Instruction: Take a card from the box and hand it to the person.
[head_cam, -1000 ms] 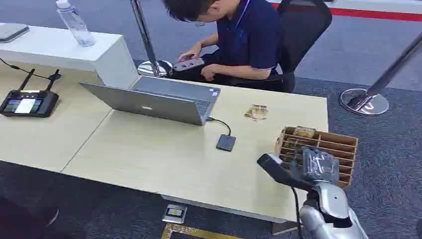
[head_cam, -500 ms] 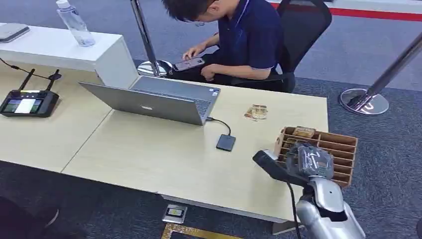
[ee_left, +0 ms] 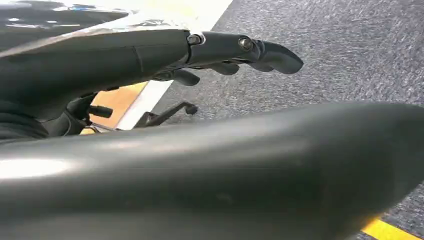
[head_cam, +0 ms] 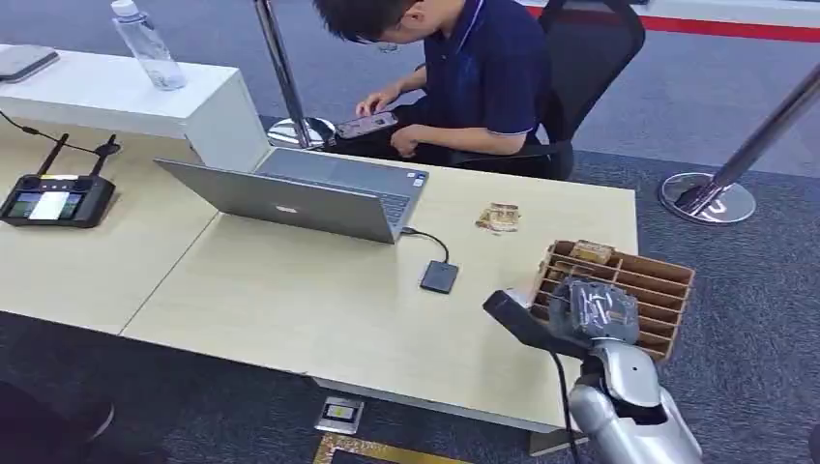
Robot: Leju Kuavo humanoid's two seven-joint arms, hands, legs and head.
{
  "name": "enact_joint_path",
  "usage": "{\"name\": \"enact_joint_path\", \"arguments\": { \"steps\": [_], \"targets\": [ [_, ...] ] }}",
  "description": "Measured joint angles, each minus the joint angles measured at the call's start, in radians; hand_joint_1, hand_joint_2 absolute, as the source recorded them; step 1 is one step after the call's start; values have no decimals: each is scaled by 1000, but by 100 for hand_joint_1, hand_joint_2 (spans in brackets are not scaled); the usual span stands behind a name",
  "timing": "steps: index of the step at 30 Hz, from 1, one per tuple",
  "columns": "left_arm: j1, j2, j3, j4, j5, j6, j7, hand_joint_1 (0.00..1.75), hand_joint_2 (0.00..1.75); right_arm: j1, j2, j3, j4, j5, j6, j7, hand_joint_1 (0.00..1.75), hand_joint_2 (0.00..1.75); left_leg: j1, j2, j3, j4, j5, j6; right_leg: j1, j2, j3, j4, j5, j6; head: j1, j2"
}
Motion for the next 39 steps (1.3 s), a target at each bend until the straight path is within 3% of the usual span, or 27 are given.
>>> {"name": "enact_joint_path", "arguments": {
  "steps": [13,23,28,39],
  "targets": [
    [0,0,0,1,0,0,-1,0,0,2,-6,0,-14,-7,-29,0,157,175,0,0,0,0,0,0,0,0,0,0,0,0,0,0],
    [0,0,0,1,0,0,-3,0,0,17,-27,0,-144,-64,-14,-42,171,175,0,0,-1,0,0,0,0,0,-1,0,0,0,0,0],
    [0,0,0,1,0,0,-3,0,0,15,-48,0,-219,-133,-3,-93,168,175,0,0,-1,0,0,0,0,0,-1,0,0,0,0,0],
    [-1,-1,0,1,-18,0,5,0,0,-41,-42,35,-299,-167,24,-121,166,175,0,0,-1,0,0,0,0,0,-1,0,0,0,0,0]
  ]
}}
